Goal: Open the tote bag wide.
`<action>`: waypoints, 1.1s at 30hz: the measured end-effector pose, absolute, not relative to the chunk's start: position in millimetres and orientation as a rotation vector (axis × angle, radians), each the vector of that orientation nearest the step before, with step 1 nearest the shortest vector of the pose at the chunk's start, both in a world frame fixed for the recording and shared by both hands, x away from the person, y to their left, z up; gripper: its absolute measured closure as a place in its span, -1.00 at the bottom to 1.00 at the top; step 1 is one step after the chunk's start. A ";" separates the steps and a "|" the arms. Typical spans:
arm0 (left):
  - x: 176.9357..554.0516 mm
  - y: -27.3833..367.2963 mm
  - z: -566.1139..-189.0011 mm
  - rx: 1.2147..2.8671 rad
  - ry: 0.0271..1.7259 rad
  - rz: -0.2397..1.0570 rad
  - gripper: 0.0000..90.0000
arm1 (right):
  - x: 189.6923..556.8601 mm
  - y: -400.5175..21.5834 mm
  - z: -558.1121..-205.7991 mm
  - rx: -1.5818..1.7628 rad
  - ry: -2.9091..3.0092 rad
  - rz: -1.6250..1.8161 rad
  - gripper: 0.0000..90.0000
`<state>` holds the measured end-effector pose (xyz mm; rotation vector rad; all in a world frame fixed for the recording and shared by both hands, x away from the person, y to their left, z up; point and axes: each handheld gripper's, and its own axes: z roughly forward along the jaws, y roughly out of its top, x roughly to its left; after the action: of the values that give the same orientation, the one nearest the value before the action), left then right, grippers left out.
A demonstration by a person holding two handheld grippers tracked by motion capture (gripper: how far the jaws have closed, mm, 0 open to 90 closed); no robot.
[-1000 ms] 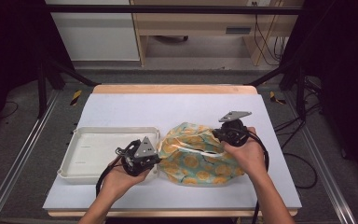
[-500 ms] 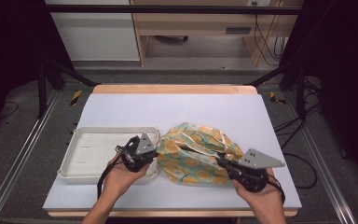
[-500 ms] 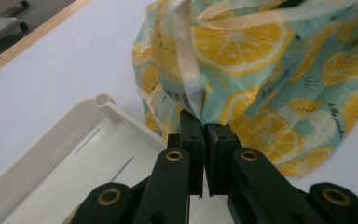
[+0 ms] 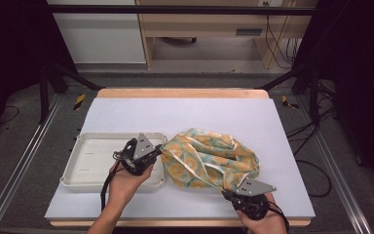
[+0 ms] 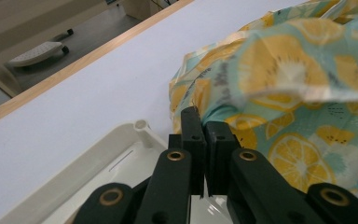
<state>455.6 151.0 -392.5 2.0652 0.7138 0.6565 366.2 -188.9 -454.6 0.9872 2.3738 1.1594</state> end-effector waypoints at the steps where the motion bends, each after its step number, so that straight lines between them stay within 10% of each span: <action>1: 454.2 150.9 -392.1 2.068 0.707 0.651 0.97 | 368.2 -190.8 -458.7 1.002 2.373 1.133 1.00; 11: 441.3 155.0 -389.3 2.050 0.680 0.591 0.98 | 374.5 -198.2 -464.6 1.058 2.330 1.116 0.99; 23: 441.8 161.4 -390.6 2.052 0.638 0.555 0.96 | 357.2 -186.8 -423.2 0.958 2.249 1.265 0.15; 33: 445.7 160.9 -398.5 2.099 0.597 0.520 0.98 | 379.2 -183.4 -371.5 0.864 2.224 1.262 0.06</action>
<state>445.7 160.9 -398.5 2.0993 0.5969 0.5198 379.2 -183.4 -371.5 0.8642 2.2240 1.2622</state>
